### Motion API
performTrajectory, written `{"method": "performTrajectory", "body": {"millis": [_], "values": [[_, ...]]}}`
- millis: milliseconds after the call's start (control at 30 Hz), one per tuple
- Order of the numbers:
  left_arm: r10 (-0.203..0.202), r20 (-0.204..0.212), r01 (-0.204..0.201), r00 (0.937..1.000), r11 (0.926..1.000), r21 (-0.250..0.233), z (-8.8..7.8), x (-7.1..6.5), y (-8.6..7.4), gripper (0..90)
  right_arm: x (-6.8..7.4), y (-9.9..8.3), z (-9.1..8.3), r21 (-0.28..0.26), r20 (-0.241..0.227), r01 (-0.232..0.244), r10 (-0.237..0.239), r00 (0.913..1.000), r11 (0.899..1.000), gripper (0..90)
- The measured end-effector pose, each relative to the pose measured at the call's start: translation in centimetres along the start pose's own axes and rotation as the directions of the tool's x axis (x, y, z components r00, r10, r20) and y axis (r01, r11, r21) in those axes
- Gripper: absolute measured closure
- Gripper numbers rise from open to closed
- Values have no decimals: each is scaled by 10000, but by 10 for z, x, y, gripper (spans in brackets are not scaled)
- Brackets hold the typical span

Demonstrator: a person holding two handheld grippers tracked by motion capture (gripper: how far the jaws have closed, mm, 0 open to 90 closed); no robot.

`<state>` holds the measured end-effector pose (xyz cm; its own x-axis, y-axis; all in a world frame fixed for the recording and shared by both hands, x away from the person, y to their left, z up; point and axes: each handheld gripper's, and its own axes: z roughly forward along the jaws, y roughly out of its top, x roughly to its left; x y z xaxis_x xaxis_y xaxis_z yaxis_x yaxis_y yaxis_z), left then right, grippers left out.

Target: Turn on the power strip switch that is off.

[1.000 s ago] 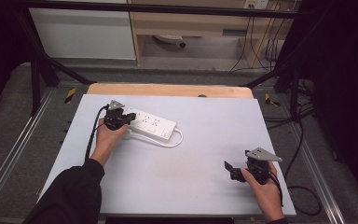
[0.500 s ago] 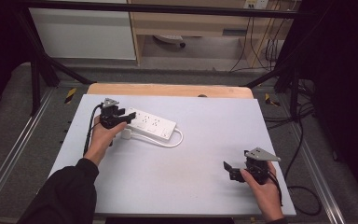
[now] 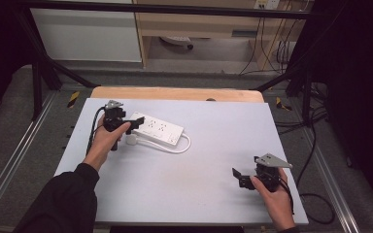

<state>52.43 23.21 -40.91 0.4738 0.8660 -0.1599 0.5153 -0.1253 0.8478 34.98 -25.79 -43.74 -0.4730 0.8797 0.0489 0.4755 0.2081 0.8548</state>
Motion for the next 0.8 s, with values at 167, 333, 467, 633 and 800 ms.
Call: {"method": "performTrajectory", "body": {"millis": [167,333,467,633,800], "values": [[107,295,-108,9995,9999,24,-3,-1,2,87,0,0,0,-29,-63,30,-30,10000,10000,24],[160,364,-157,9992,9998,-75,-8,-2,4,87,0,0,0,-41,-94,47,-47,9999,10000,24],[214,364,-210,9991,9997,-120,-12,-1,5,87,0,0,1,-23,-97,60,-60,9999,10000,24],[181,336,-173,9993,9995,-254,-19,1,7,83,0,0,1,40,-48,21,-21,10000,10000,24],[285,311,-275,9991,9991,-319,-28,4,9,80,-1,0,1,69,8,62,-62,10000,10000,27]]}}
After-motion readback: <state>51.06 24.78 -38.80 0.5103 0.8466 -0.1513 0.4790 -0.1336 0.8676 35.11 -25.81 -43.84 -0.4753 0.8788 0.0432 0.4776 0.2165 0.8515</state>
